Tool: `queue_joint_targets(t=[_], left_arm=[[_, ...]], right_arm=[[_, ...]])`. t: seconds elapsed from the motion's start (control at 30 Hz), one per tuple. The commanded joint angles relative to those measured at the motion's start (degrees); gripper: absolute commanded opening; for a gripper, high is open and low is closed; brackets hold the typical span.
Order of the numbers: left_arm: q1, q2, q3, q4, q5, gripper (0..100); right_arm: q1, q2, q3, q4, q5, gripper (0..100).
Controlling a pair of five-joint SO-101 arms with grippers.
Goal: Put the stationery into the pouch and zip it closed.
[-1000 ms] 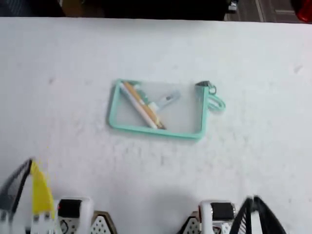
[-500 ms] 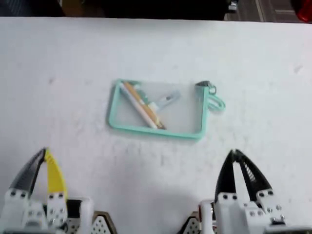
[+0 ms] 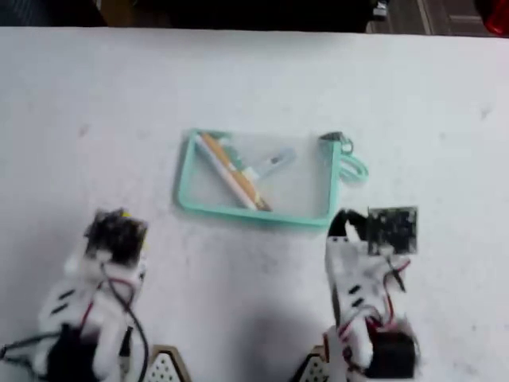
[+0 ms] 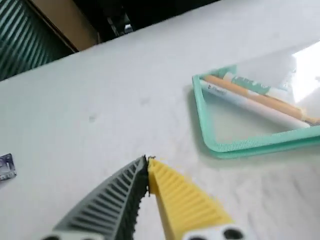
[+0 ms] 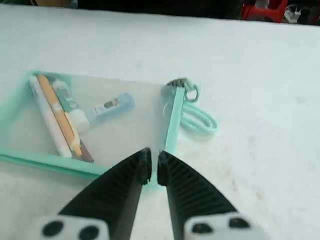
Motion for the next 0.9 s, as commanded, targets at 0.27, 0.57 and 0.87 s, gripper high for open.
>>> queue_joint_targets(t=[0.27, 0.57, 0.87], left_arm=[[0.48, 0.4, 26.64, -25.23, 0.88, 3], [0.75, 0.22, 26.46, -13.8, 0.88, 3], [0.75, 0.22, 26.46, -1.32, 0.88, 3]], right_arm=[[0.31, -0.13, 19.87, -14.99, 0.0, 1.8], [0.22, 0.04, 19.87, -6.55, 0.44, 1.8], [0.22, -0.13, 19.87, -3.65, 0.53, 1.8]])
